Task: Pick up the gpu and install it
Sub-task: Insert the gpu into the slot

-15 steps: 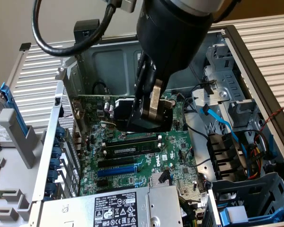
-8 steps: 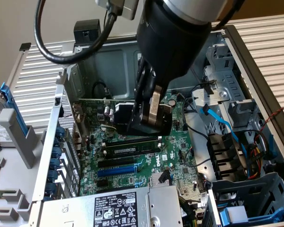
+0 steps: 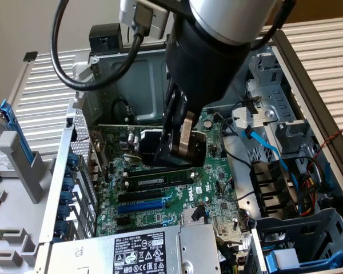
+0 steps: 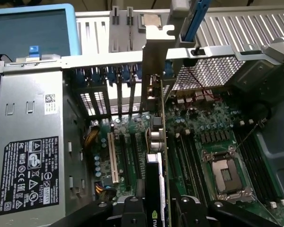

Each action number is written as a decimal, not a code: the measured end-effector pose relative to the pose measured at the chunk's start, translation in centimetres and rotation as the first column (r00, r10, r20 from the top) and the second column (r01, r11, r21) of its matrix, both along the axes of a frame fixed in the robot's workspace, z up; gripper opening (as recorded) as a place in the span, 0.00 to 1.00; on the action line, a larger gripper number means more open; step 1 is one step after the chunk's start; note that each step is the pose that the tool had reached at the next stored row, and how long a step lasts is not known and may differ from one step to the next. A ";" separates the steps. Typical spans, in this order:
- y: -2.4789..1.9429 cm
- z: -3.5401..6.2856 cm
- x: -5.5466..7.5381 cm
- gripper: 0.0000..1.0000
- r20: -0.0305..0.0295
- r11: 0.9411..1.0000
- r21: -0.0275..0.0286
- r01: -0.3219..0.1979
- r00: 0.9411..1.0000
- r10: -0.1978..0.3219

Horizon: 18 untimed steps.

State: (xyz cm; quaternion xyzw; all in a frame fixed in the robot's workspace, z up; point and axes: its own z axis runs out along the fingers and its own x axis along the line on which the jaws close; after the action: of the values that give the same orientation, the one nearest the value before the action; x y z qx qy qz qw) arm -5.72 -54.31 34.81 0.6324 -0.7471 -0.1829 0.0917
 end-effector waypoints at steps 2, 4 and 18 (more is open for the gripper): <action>0.10 -0.22 -0.1 0.29 0.000 1.000 0.002 -0.006 1.000 0.006; 0.15 -0.35 -0.2 0.29 0.000 1.000 0.002 -0.018 1.000 0.018; 1.62 -2.32 -0.5 0.29 -0.002 1.000 0.002 -0.031 1.000 0.031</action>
State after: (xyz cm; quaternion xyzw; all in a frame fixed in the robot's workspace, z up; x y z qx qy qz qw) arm -6.25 -52.69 32.48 0.6439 -0.7369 -0.1827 0.0949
